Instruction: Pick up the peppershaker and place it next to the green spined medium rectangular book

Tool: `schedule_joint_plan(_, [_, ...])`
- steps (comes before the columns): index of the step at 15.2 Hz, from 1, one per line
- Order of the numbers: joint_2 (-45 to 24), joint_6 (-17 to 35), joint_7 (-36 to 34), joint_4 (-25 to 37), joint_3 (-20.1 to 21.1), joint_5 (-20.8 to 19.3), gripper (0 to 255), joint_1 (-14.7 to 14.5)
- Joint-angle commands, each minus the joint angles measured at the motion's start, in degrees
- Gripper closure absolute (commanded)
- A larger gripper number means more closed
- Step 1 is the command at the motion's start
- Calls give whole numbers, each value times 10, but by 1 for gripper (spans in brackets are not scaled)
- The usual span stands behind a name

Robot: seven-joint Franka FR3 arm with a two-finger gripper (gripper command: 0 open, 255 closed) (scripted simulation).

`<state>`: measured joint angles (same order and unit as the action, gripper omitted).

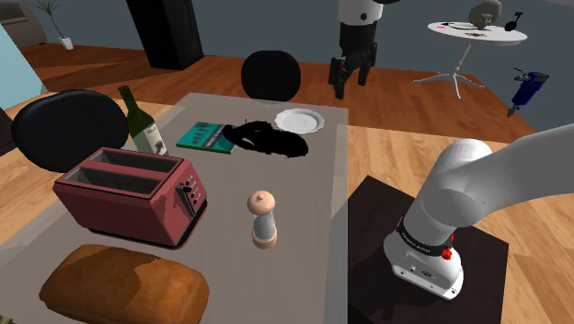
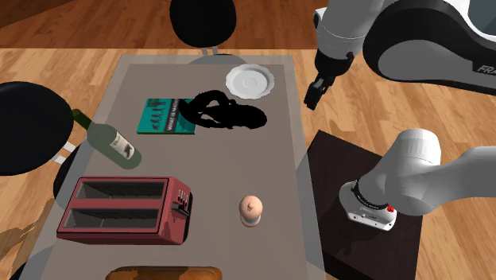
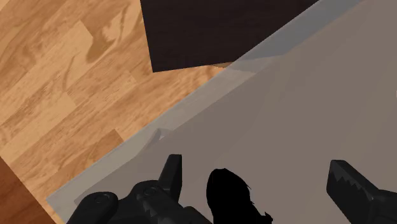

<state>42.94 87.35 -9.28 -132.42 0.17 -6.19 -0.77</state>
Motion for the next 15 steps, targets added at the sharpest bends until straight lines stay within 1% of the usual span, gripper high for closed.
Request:
schedule_joint_plan(1, [0,0,0,0,0,0,0,0])
schedule_joint_plan(8, [11,70,-99,-77,60,79,0,-26])
schedule_joint_plan(15, [-16,160,-193,-121,130,158,0,-57])
